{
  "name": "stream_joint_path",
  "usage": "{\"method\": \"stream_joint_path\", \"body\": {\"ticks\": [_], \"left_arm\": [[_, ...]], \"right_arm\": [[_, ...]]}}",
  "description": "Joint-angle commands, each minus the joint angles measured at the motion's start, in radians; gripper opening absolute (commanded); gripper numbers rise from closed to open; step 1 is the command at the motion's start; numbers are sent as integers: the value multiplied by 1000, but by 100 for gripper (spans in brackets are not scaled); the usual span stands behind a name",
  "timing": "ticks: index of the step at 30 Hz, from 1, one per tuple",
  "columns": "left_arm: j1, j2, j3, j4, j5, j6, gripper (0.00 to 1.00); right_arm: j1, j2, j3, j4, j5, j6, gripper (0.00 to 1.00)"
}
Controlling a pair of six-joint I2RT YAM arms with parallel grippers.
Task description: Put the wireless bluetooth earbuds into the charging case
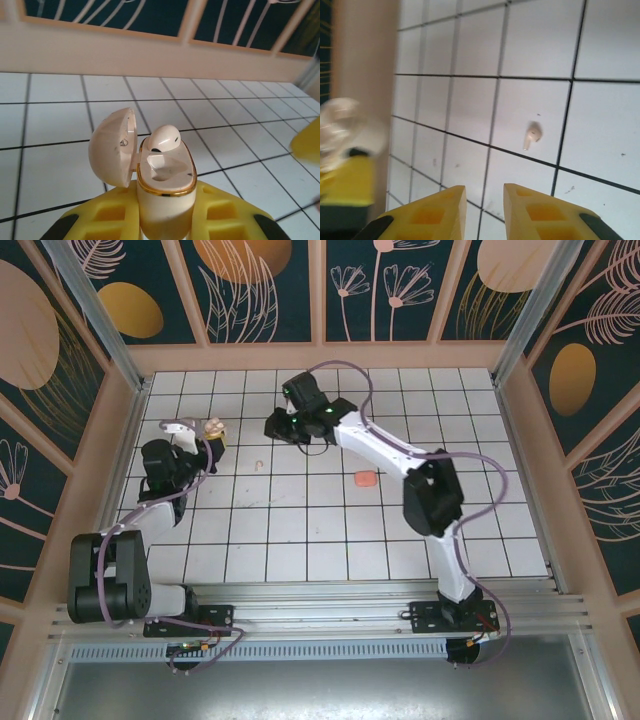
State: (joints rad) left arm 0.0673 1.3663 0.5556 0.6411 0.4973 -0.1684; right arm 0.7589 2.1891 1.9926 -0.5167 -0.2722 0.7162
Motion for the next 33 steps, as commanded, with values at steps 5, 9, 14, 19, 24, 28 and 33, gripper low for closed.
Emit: {"method": "stream_joint_path", "body": {"ticks": [5, 9, 14, 19, 24, 28, 33], "left_arm": [[26, 6, 24, -52, -143, -8, 12], [26, -3, 31, -78, -162, 27, 12], [25, -10, 33, -94, -174, 46, 12], [26, -15, 29, -90, -169, 43, 12], [25, -21, 30, -95, -155, 55, 12], [26, -21, 29, -90, -140, 53, 12], [26, -27, 28, -86, -125, 56, 12]], "right_arm": [[13, 250, 325, -250, -47, 62, 29], [17, 322, 383, -260, -55, 75, 31], [30, 363, 392, -215, -84, 76, 32], [38, 416, 435, -202, -101, 72, 32], [33, 456, 464, -185, -97, 73, 33], [30, 471, 469, -192, -85, 67, 33], [28, 486, 469, -193, -73, 63, 33]]}}
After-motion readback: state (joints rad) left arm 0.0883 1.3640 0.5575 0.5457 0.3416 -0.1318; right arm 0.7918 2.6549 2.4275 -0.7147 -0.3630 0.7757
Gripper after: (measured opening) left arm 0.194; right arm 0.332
